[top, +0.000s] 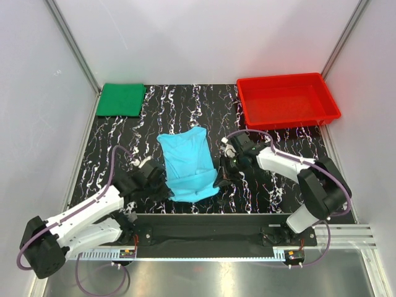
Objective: Fold and stack the t-shirts
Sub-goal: Fold the tshirt
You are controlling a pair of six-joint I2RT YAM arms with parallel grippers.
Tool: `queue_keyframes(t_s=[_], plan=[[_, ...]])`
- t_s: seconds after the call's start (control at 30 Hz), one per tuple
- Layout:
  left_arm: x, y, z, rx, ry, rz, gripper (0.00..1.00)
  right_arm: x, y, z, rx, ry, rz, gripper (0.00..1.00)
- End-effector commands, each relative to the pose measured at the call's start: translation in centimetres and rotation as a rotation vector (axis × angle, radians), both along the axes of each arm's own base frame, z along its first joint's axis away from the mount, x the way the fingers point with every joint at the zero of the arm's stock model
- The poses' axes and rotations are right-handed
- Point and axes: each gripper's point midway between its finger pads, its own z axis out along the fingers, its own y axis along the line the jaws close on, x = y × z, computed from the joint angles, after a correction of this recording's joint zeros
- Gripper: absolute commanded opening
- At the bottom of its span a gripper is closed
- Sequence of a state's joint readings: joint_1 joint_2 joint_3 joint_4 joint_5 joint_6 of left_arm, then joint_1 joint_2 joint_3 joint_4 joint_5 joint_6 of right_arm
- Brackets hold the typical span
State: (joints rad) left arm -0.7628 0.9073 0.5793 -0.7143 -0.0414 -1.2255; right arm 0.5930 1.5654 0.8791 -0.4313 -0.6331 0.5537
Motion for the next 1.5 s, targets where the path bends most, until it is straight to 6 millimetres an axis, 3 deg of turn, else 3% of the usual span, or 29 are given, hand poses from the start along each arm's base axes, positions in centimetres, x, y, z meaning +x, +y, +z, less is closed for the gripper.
queue_keyframes(t_s=[0.0, 0.27, 0.57, 0.8, 1.47], plan=[[2.6, -0.3, 2.4, -0.040, -0.075, -0.005, 0.00, 2.3, 1.5, 2.2, 0.047, -0.063, 0.027, 0.00], [7.1, 0.8, 5.2, -0.026, -0.150, 0.006, 0.00, 7.1, 3.1, 5.1, 0.108, -0.101, 0.020, 0.00], [11.1, 2.0, 6.3, -0.030, -0.169, 0.030, 0.00, 10.7, 4.4, 6.2, 0.163, -0.088, 0.018, 0.00], [14.3, 3.7, 7.3, -0.019, -0.197, 0.045, 0.00, 13.5, 4.3, 6.8, 0.207, -0.066, -0.035, 0.00], [22.3, 5.1, 6.2, -0.068, -0.220, 0.040, 0.00, 20.4, 4.7, 5.9, 0.278, -0.014, -0.119, 0.00]])
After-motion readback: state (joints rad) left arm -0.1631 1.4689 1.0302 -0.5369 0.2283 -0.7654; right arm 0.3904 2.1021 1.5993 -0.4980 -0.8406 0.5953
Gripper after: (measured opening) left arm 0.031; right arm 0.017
